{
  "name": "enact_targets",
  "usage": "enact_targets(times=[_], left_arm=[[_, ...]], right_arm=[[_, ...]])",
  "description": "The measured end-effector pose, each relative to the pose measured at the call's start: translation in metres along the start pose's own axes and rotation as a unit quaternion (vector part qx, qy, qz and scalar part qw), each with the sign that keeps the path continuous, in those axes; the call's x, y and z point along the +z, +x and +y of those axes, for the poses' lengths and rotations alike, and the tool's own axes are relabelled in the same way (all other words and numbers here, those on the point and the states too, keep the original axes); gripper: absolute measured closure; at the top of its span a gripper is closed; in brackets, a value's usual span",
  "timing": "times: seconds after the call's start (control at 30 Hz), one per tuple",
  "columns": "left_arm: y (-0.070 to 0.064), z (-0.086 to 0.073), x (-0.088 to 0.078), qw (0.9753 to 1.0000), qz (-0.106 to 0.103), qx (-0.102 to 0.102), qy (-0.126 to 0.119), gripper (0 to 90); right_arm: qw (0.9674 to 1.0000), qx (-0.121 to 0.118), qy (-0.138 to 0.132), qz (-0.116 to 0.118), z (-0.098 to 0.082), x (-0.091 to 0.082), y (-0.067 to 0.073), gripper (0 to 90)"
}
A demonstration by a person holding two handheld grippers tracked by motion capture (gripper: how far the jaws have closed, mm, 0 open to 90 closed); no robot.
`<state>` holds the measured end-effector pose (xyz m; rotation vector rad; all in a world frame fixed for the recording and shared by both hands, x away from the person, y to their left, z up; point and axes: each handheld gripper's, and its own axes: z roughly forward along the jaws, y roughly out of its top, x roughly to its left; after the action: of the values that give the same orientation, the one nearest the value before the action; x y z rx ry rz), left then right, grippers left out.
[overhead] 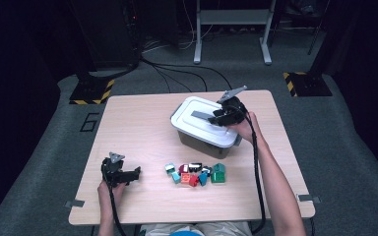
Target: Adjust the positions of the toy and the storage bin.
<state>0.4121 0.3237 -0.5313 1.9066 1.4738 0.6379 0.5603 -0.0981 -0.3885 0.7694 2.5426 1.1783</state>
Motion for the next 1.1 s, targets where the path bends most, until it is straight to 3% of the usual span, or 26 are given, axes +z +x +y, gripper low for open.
enact_targets(times=[0.13,0.2,0.23,1.1], left_arm=[[0.0,0.0,0.0,1.0,0.0,0.0,0.0,4.1],[0.0,0.0,0.0,1.0,0.0,0.002,0.002,4.1],[0.0,0.0,0.0,1.0,0.0,0.0,0.0,4.1],[0.0,0.0,0.0,1.0,0.0,0.0,0.0,4.1]], right_arm=[[0.9999,-0.002,0.011,-0.002,0.001,0.006,0.002,54.2],[0.9999,0.003,0.009,-0.004,0.001,0.006,0.003,64.5],[1.0,-0.001,0.007,-0.005,0.001,0.005,0.004,65.4],[0.9992,-0.023,-0.013,-0.029,0.009,-0.007,0.014,66.8]])
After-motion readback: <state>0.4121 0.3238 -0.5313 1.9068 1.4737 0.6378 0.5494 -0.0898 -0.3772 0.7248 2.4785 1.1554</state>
